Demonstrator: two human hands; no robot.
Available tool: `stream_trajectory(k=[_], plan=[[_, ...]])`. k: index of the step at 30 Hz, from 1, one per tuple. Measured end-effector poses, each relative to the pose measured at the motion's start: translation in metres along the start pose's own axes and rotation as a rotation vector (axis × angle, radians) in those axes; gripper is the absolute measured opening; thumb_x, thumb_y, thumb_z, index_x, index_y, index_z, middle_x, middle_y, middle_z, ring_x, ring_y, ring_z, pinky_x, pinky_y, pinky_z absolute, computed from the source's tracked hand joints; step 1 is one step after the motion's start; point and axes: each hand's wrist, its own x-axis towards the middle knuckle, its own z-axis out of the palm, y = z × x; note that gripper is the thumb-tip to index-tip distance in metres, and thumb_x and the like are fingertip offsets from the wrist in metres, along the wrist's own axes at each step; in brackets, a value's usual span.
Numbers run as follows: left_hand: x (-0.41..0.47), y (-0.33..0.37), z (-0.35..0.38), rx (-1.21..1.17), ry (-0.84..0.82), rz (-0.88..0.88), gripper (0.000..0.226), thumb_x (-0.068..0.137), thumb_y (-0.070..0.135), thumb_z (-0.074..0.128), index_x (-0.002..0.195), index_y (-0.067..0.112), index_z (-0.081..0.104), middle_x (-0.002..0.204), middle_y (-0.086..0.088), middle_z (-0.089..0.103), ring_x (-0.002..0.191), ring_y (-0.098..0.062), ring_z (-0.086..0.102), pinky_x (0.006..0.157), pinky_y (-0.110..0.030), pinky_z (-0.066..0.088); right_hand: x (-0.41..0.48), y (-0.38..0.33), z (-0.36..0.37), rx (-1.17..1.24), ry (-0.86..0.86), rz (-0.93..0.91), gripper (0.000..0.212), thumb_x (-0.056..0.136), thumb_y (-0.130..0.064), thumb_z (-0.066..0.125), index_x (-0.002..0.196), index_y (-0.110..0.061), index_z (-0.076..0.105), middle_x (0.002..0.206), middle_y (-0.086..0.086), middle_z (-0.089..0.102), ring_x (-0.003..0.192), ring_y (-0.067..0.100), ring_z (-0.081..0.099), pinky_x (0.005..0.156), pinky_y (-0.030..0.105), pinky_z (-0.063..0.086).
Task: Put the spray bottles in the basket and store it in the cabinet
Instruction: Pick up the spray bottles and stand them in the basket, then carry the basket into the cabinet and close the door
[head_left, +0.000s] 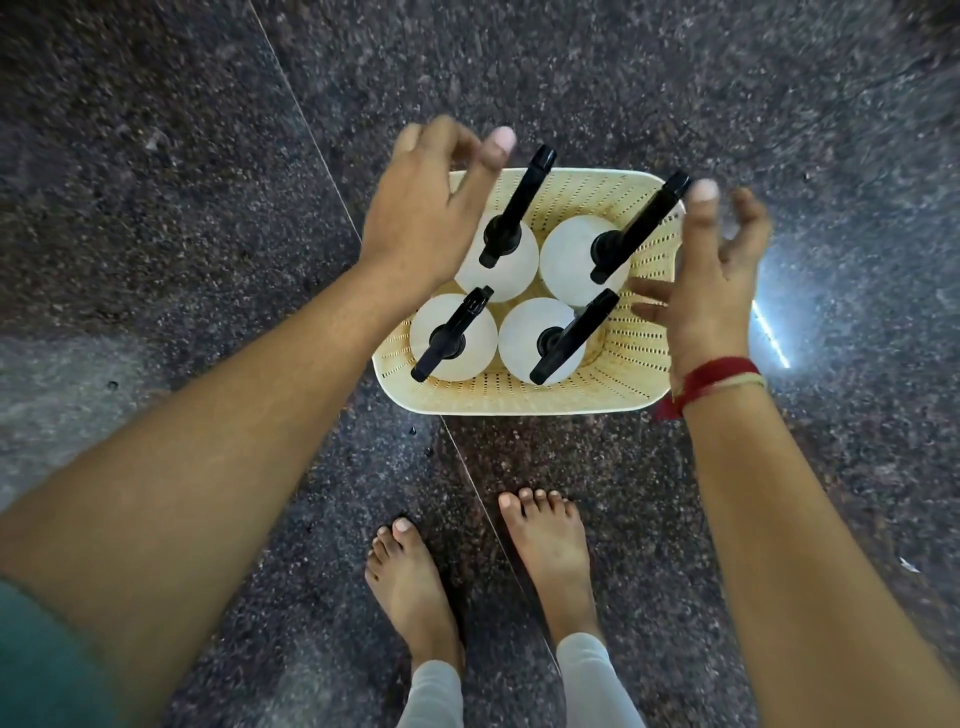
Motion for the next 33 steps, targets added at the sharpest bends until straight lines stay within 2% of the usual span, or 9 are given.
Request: stream_trajectory(k=[2,5,8,10,12,16,25,29,33], plan=[[-0.005,-0.009,-0.008,0.022,0.115,0.010,0.043,0.095,0.051,0.038,0.105,0.014,0.057,0.108,-0.002,0.054,0.096,-0.011,0.047,0.077,-0.024,0.035,-0.002,0.008,-0.013,-0.028,0.151,-0.052,0.071,0.080,-0.066,0.046,0.139,-0.027,0.034,0.126,-0.002,0.048,0.109,0.024,0.061,0.080,0.030,0.056],[-0.016,-0.034,-0.017,0.100,0.150,-0.144,0.055,0.088,0.060,0.044,0.120,0.015,0.051,0.122,-0.010,0.049,0.114,-0.025,0.045,0.092,-0.036,0.037,-0.004,0.024,-0.031,-0.141,0.242,-0.081,0.077,0.077,-0.062,0.056,0.139,-0.021,0.037,0.141,0.006,0.037,0.122,0.012,0.044,0.090,0.002,0.035],[-0.032,-0.062,-0.017,0.056,-0.086,-0.486,0.077,0.077,0.061,0.062,0.135,0.017,0.039,0.136,-0.012,0.041,0.125,-0.031,0.041,0.100,-0.043,0.037,0.004,0.044,-0.043,-0.316,0.037,0.150,0.080,0.076,-0.056,0.067,0.143,-0.026,0.034,0.147,0.008,0.035,0.128,0.021,0.044,0.106,0.031,0.037],[-0.041,-0.072,-0.014,-0.171,-0.223,-0.715,0.063,0.078,0.048,0.070,0.128,0.019,0.045,0.127,-0.006,0.055,0.115,-0.027,0.054,0.088,-0.038,0.045,0.007,0.052,-0.041,-0.211,-0.162,0.355,0.061,0.079,-0.041,0.072,0.132,-0.028,0.044,0.135,0.004,0.055,0.110,0.020,0.061,0.089,0.042,0.053],[-0.041,-0.078,-0.009,-0.373,-0.303,-0.846,0.027,0.087,0.027,0.064,0.112,0.022,0.056,0.106,-0.001,0.068,0.098,-0.024,0.064,0.071,-0.035,0.049,0.011,0.059,-0.034,-0.125,-0.223,0.498,0.034,0.083,-0.024,0.071,0.113,-0.027,0.055,0.114,0.001,0.068,0.084,0.013,0.068,0.062,0.031,0.056],[-0.031,-0.082,-0.008,-0.298,-0.402,-0.803,0.026,0.091,0.001,0.046,0.090,0.025,0.058,0.081,0.002,0.066,0.078,-0.018,0.064,0.054,-0.031,0.049,0.022,0.075,-0.030,-0.295,-0.208,0.498,0.023,0.091,-0.005,0.055,0.107,-0.021,0.059,0.110,0.007,0.067,0.085,0.022,0.065,0.062,0.031,0.053],[-0.033,-0.086,-0.006,-0.247,-0.375,-0.705,0.030,0.090,-0.002,0.044,0.097,0.024,0.058,0.078,0.005,0.063,0.071,-0.015,0.061,0.053,-0.029,0.049,0.022,0.078,-0.031,-0.314,-0.230,0.377,0.043,0.091,0.005,0.047,0.123,-0.022,0.059,0.105,0.001,0.064,0.095,0.025,0.062,0.070,0.035,0.054],[-0.035,-0.085,-0.006,-0.231,-0.356,-0.681,0.030,0.089,-0.003,0.045,0.093,0.025,0.058,0.077,0.006,0.063,0.068,-0.013,0.061,0.048,-0.026,0.046,0.021,0.078,-0.030,-0.293,-0.232,0.380,0.045,0.091,0.005,0.046,0.124,-0.023,0.058,0.105,0.000,0.063,0.091,0.021,0.061,0.059,0.029,0.051],[-0.044,-0.085,-0.005,-0.223,-0.345,-0.660,0.031,0.088,-0.002,0.046,0.101,0.021,0.061,0.090,-0.002,0.066,0.077,-0.021,0.062,0.050,-0.025,0.046,0.020,0.075,-0.032,-0.336,-0.261,0.363,0.045,0.090,0.008,0.044,0.120,-0.022,0.059,0.106,0.003,0.063,0.099,0.025,0.059,0.071,0.035,0.052]])
